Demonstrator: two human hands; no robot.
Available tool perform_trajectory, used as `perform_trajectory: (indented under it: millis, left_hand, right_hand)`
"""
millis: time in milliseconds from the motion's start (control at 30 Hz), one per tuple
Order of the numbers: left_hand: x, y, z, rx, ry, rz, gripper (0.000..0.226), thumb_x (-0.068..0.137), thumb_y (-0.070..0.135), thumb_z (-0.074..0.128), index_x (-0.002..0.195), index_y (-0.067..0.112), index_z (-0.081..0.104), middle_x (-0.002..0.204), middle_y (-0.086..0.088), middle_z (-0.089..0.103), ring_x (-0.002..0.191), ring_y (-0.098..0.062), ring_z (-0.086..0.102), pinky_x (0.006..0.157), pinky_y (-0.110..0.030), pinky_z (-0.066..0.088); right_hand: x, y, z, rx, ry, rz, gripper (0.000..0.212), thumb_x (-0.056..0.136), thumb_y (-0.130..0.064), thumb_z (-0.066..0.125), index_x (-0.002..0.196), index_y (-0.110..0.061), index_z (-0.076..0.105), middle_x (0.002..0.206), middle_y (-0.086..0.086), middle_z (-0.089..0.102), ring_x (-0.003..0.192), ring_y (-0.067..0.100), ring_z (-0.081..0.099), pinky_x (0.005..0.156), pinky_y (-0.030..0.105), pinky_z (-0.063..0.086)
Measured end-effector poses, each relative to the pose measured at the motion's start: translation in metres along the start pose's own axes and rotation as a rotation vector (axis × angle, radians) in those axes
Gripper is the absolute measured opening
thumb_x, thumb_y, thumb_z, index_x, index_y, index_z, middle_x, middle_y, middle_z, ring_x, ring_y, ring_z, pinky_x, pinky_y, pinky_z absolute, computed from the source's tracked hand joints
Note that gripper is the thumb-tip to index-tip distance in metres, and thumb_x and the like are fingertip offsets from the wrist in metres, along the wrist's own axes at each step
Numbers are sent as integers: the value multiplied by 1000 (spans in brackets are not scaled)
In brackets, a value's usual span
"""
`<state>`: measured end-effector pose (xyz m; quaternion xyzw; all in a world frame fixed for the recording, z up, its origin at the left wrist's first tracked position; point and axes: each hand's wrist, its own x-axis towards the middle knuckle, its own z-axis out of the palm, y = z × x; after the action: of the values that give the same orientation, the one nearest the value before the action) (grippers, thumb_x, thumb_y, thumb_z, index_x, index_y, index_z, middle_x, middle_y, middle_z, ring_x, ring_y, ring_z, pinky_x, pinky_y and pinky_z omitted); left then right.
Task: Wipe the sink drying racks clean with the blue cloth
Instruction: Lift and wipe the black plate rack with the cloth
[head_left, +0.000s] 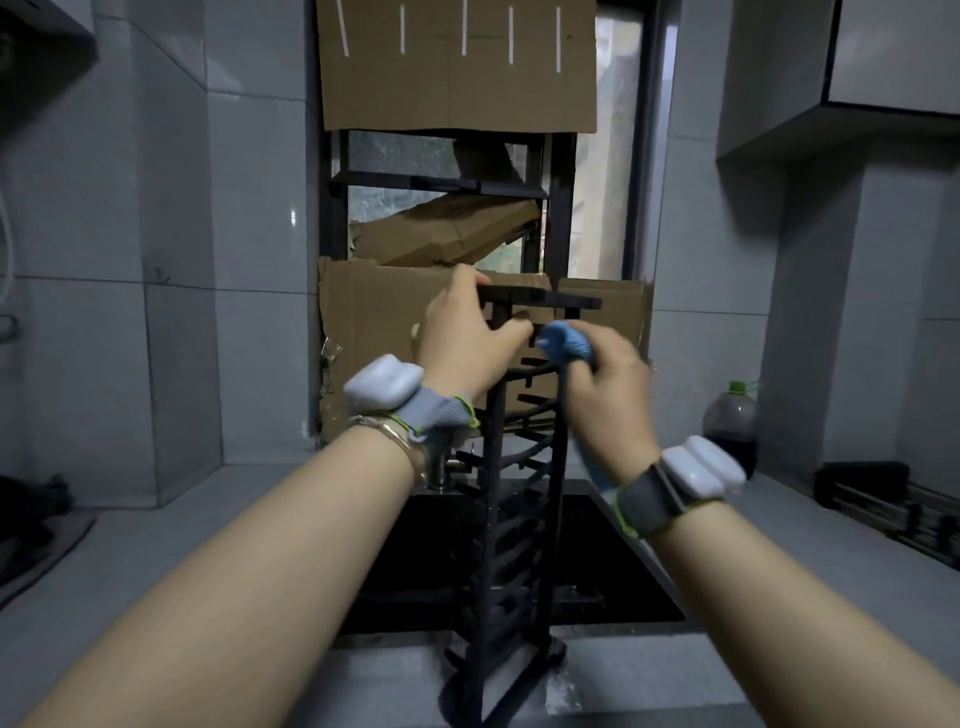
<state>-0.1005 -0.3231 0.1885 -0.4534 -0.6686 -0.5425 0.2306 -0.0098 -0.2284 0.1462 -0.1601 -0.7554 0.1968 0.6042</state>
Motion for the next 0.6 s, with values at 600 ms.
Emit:
perform_trajectory:
  millis: [600]
  left_hand:
    - [-1,-33,15,-355,14,-347,46,100,34,39,139,9,36,113,2,55,95,-11,52,75,-17,33]
  right_hand:
    - [9,6,-22,1040,-93,616,18,87,-7,39,76,-7,54,55,5,60,53,17,55,58,26,39]
